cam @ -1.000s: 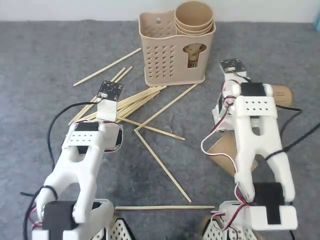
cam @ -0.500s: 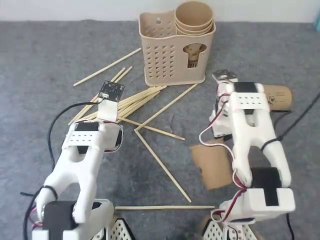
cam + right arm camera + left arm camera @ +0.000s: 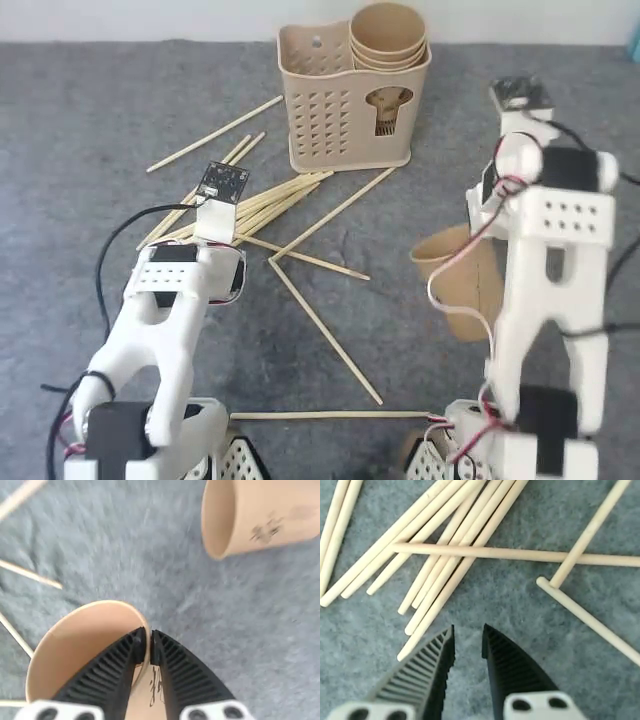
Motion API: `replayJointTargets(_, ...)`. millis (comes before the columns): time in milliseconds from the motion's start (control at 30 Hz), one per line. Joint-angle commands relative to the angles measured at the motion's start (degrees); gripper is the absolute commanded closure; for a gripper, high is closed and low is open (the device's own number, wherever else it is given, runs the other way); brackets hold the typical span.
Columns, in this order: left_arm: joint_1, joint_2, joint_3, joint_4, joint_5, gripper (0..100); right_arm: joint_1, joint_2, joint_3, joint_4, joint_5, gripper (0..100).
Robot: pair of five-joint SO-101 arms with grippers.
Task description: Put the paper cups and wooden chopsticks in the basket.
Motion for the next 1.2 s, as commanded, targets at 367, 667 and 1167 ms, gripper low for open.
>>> replayJointTargets(367,-0.3,0.1,-2.3,0.2,-0.2,91,-8.7,-28.9,-3.1,-24.4,-6.7,99.2)
replayJointTargets(667,-0.3,0.1,-2.3,0.2,-0.2,91,-12.4,-19.1,-3.3,-51.5,-6.5,99.2)
replayJointTargets(1167,-0.3,0.0,-2.2,0.2,-0.2,91,-12.4,5.1,-3.6,-88.6,-26.1,99.2)
